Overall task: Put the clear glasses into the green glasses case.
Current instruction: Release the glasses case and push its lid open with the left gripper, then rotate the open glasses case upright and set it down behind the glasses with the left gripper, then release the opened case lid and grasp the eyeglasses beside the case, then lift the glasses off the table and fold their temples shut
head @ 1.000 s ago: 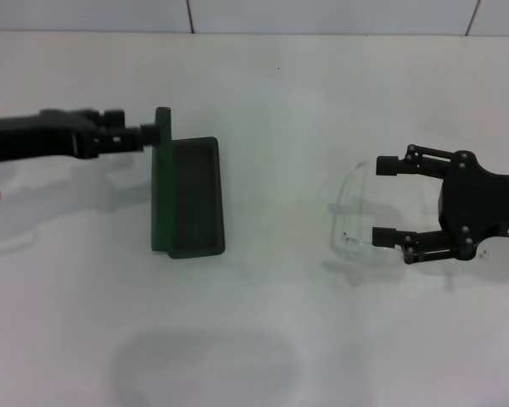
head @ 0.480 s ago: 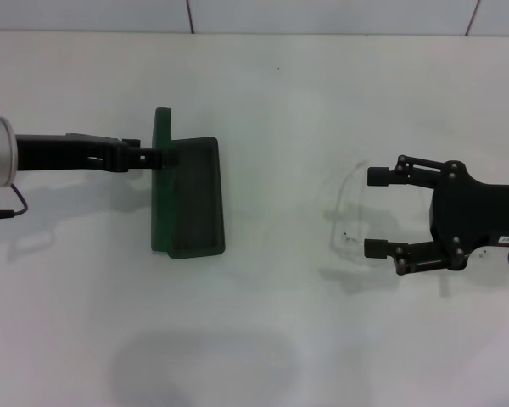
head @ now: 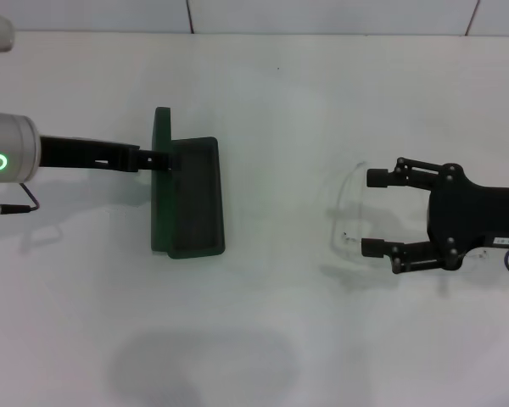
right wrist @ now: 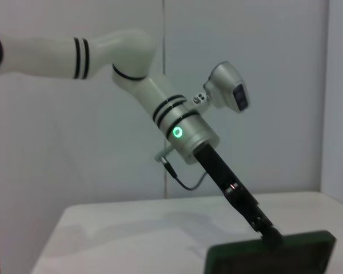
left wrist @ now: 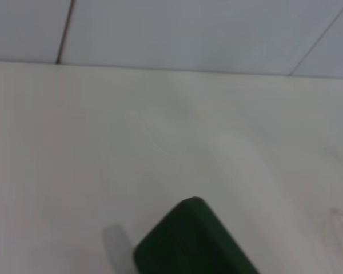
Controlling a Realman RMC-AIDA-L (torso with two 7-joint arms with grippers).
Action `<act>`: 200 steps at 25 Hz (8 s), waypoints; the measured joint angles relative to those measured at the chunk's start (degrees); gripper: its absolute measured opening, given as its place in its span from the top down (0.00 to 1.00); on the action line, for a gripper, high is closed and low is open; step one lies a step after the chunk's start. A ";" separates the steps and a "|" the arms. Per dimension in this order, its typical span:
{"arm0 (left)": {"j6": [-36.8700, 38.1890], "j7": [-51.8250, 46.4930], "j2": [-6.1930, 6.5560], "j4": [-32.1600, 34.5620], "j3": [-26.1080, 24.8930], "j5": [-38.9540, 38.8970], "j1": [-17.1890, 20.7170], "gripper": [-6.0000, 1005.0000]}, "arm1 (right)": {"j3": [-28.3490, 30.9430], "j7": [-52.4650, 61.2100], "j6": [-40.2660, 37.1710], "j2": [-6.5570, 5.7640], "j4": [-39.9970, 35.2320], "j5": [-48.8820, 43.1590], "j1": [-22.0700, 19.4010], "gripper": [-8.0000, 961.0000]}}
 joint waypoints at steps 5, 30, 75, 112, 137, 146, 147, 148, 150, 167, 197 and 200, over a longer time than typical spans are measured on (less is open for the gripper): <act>-1.14 -2.32 -0.03 -0.26 1.69 2.08 -1.21 0.25 | -0.13 0.12 1.44 0.15 0.24 0.00 -0.01 0.08; -1.20 6.65 0.14 0.82 5.19 9.08 -2.54 0.76 | -0.15 -0.08 1.70 0.22 0.29 0.01 -0.10 0.08; -21.62 23.23 -0.66 3.66 41.79 10.70 -15.95 0.81 | -0.17 -5.24 1.89 5.42 0.38 -5.27 -0.71 0.08; -12.09 61.47 -0.31 -2.76 21.33 -58.02 11.26 0.33 | 12.61 69.23 -7.63 7.55 -58.20 -69.19 1.18 0.23; -5.24 65.19 -0.24 -11.64 15.86 -63.53 9.38 0.33 | -4.22 75.76 0.66 8.34 -48.36 -74.84 7.73 0.50; -3.37 66.03 -0.18 -16.09 12.69 -64.43 8.43 0.33 | -4.60 75.87 3.43 8.30 -47.45 -74.85 8.29 0.71; -3.20 66.03 -0.21 -16.19 12.45 -64.51 8.55 0.33 | -4.81 75.88 3.36 8.30 -47.46 -74.85 8.39 0.73; -3.01 66.04 -0.23 -16.28 12.27 -64.74 8.75 0.33 | -4.92 75.88 3.26 8.29 -47.51 -74.85 8.44 0.76; -2.53 66.11 -0.22 -16.79 12.09 -65.51 9.02 0.33 | -5.08 75.89 2.97 8.24 -47.82 -74.86 8.49 0.79; 6.19 68.12 1.01 -22.54 4.83 -65.09 10.59 0.34 | 1.25 64.41 4.11 8.02 -61.34 -63.39 -0.69 0.86; 31.15 63.18 0.66 -25.17 5.41 -44.30 -0.87 0.34 | -4.33 -24.22 2.32 8.30 -27.50 -7.36 -10.28 0.86; 31.00 63.06 0.65 -25.85 5.41 -42.96 -1.68 0.34 | -4.41 -24.85 1.06 8.31 -26.90 -6.87 -10.02 0.86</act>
